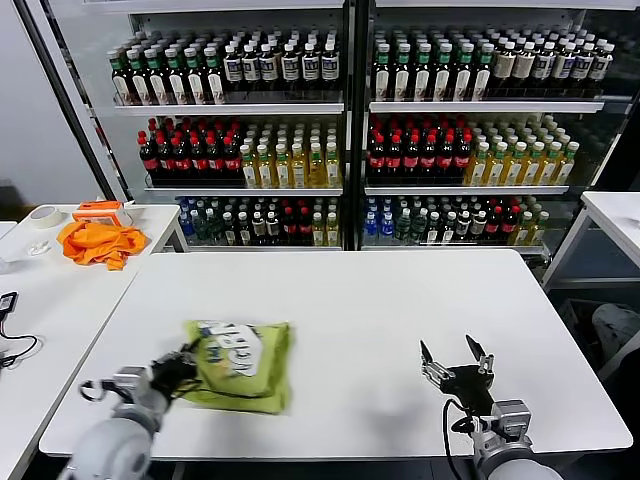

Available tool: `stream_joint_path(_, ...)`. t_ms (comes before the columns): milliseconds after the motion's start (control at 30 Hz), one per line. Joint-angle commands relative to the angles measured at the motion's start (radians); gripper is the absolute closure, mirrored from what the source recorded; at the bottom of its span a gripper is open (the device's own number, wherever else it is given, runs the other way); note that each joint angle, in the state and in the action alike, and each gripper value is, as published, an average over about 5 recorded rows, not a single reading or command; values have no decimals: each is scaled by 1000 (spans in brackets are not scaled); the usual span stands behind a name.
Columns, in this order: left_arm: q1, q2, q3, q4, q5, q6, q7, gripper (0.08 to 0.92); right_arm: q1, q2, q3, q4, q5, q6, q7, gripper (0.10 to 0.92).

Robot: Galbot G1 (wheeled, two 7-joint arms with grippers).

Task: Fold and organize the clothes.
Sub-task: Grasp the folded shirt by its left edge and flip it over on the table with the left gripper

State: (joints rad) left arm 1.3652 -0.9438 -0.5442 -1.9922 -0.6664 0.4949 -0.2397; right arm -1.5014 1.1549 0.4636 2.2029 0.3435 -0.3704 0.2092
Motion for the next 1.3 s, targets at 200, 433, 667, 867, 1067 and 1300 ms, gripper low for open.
stream_joint_path(200, 66, 269, -199, -159, -250, 86, -71, 907, 49, 31, -48, -26, -15, -5, 0, 203)
stream_joint_path(433, 10, -80, 218, -192, 1, 84, -32, 907, -1, 25, -23, -4, -42, -7, -4, 203)
stream_joint_path(667, -110, -221, 304, -111, 69, 84, -56, 907, -15, 23, -7, -2, -52, -8, -9, 203)
stream_joint_path(867, -199, -287, 315, -46, 43, 84, -107, 907, -14, 27, -8, 3, -60, -12, -11, 203)
stream_joint_path(1067, -271, -338, 342, 7, -30, 83, -164, 907, -19, 26, -2, 12, -64, -15, -13, 203)
stream_joint_path(1300, -358, -372, 336, 61, -164, 63, -187, 840, -15, 20, 19, 19, -50, -18, -6, 203)
